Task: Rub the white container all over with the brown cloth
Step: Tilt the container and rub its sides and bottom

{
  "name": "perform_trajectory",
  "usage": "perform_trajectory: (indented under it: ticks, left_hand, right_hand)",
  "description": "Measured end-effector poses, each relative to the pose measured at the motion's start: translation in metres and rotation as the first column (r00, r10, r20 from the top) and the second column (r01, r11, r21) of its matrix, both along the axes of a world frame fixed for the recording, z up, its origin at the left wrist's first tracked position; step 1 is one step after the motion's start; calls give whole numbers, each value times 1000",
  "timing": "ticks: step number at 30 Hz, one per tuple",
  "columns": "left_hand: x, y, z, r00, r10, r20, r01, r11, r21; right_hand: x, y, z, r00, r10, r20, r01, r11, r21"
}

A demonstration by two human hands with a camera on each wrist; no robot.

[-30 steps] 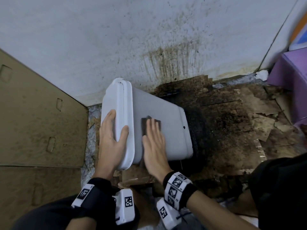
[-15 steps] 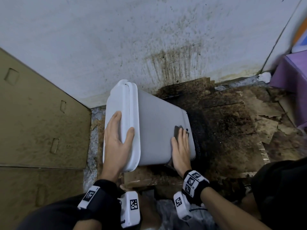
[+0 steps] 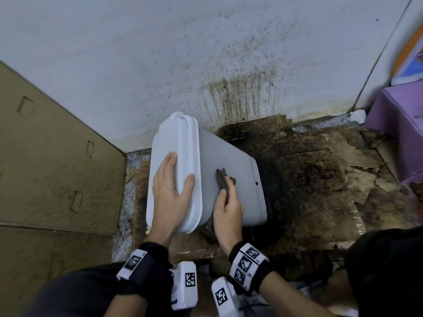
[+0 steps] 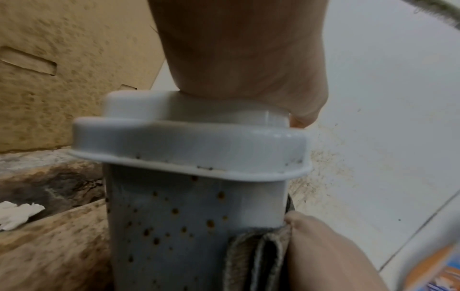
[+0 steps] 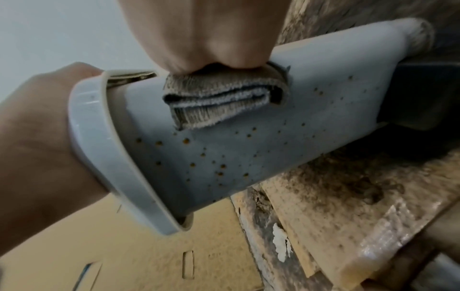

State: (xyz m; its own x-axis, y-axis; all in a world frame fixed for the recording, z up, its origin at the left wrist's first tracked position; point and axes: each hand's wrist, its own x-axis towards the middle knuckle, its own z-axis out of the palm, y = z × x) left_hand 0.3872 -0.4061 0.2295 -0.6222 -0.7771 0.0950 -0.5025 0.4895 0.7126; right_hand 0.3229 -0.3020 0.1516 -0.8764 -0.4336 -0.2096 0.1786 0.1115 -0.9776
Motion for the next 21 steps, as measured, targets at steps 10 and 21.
perform_trajectory:
  ticks: [10,21]
  left_hand:
    - [-29,25,11,989,-97,113,105,992,-70]
    - [-73,67,39,971,-224,-78,237,895,379]
  right_hand:
    - [-61,36,58,969,42,243,32,956,-292]
    - [-70,72,74,969,220,-116,-227,972,-54]
